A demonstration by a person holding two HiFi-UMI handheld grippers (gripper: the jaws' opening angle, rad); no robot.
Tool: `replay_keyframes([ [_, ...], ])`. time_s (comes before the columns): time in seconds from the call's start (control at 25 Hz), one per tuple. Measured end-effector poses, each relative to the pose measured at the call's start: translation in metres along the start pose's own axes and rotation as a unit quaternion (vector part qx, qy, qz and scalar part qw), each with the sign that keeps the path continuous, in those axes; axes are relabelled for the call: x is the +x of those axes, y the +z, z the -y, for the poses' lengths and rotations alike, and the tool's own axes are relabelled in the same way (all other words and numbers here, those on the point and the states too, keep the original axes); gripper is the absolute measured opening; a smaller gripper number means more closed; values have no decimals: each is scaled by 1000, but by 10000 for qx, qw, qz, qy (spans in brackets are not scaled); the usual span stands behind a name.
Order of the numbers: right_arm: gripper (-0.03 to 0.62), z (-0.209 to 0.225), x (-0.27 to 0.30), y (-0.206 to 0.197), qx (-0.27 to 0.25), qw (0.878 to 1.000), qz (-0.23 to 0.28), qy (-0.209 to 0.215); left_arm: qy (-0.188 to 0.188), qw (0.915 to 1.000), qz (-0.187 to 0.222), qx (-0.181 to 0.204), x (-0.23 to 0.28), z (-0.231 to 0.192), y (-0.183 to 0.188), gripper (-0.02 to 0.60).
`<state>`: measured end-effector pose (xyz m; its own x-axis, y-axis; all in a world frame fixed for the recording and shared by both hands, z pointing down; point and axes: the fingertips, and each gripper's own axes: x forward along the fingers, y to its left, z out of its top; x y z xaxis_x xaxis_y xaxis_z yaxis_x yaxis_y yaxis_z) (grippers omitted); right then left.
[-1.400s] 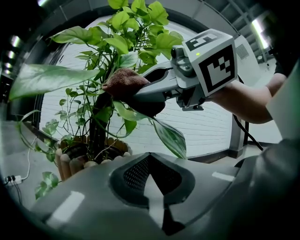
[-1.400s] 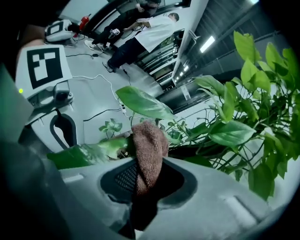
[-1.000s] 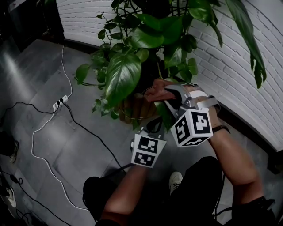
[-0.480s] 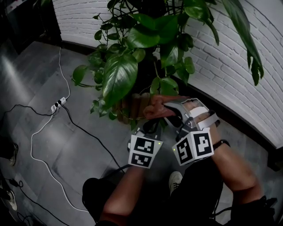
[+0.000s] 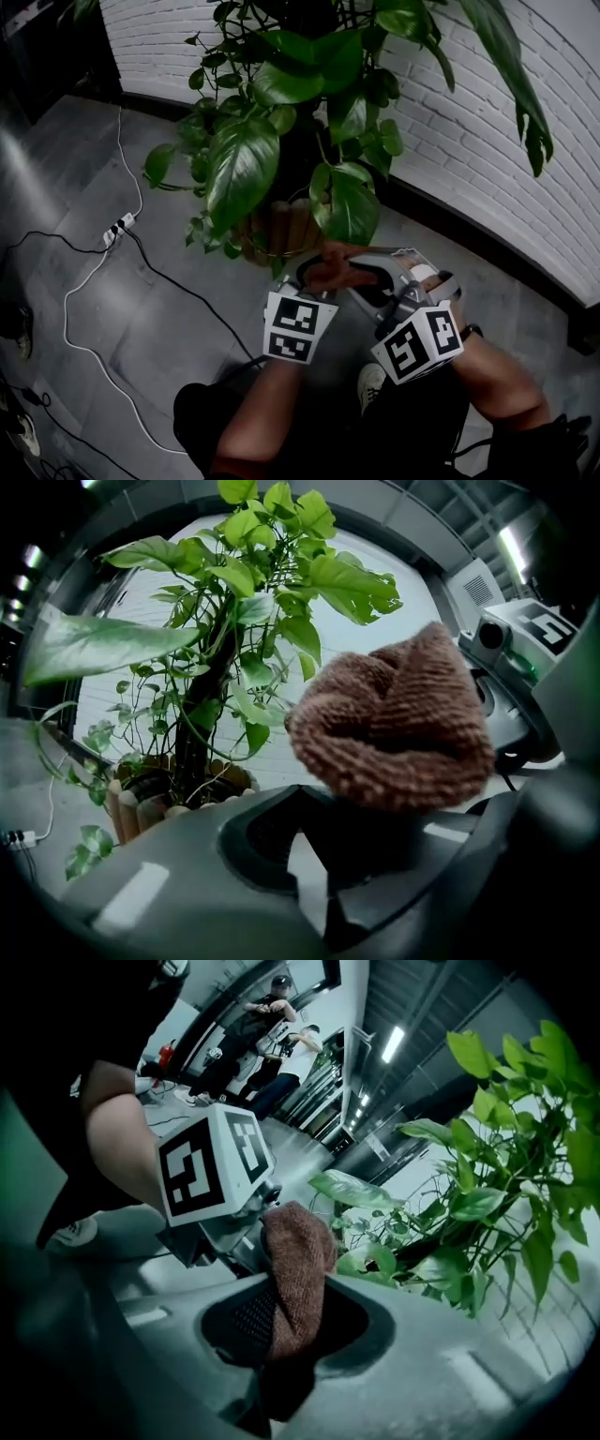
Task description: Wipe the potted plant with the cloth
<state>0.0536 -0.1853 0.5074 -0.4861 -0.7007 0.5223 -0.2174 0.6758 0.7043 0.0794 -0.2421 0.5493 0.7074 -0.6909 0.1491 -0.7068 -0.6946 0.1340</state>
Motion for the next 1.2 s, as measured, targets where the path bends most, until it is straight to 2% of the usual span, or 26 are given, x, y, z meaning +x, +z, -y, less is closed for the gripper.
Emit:
replay_keyframes([
  [0.36, 64, -9, -19, 7, 1085, 9931, 358, 268, -20, 10000, -8, -15, 1, 3, -2, 17],
  [0.56, 64, 20, -43, 18, 1172, 9916, 536, 104, -37, 10000, -12, 7, 3, 5, -2, 17],
  [0.72, 64, 59, -40, 10, 1017, 9933, 462, -304, -47, 10000, -10, 19, 5, 7, -1, 17],
  [0.88, 64, 103, -18, -4, 471, 9961, 160, -726, -82, 10000, -6, -30, 7, 10, 0, 17],
  [1.04, 64, 128, 13, -17, 208, 9972, 7, -715, -107, 9999, -24, -55, 10, 12, -1, 17],
  [1.2, 64, 131, 38, -32, 23, 9978, -229, -622, -168, 9998, -53, -72, 12, 17, -1, 17],
])
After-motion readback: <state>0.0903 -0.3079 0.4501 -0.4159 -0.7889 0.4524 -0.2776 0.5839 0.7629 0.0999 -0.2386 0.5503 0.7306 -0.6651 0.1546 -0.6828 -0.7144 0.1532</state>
